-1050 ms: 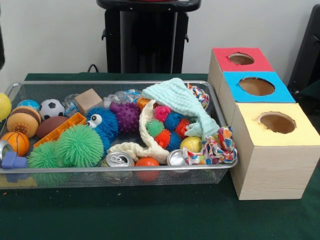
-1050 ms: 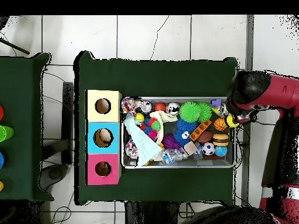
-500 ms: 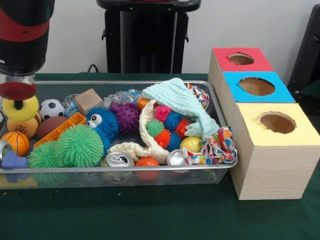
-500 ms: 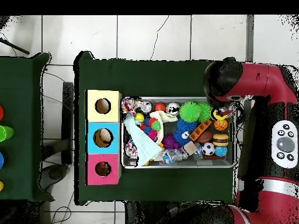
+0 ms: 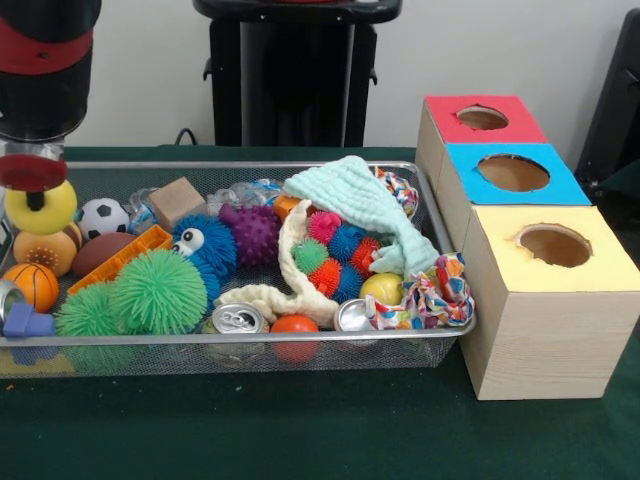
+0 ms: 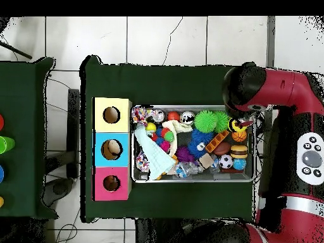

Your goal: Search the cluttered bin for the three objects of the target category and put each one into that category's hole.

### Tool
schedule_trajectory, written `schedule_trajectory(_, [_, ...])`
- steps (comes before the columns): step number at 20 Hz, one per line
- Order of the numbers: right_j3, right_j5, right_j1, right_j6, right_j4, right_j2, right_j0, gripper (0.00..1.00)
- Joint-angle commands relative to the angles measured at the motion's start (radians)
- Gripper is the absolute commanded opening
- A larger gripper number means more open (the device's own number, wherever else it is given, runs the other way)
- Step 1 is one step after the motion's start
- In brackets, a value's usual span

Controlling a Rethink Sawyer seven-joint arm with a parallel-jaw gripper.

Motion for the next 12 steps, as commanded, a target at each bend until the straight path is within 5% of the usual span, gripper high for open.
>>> schedule_trajectory(1, [0.026, 0.025, 0.006, 0.369, 0.056, -0.038, -0.011, 0.0])
schedule_trajectory(12, [-0.006, 0.062, 0.003, 0.382, 0.116, -0.078, 0.028, 0.0])
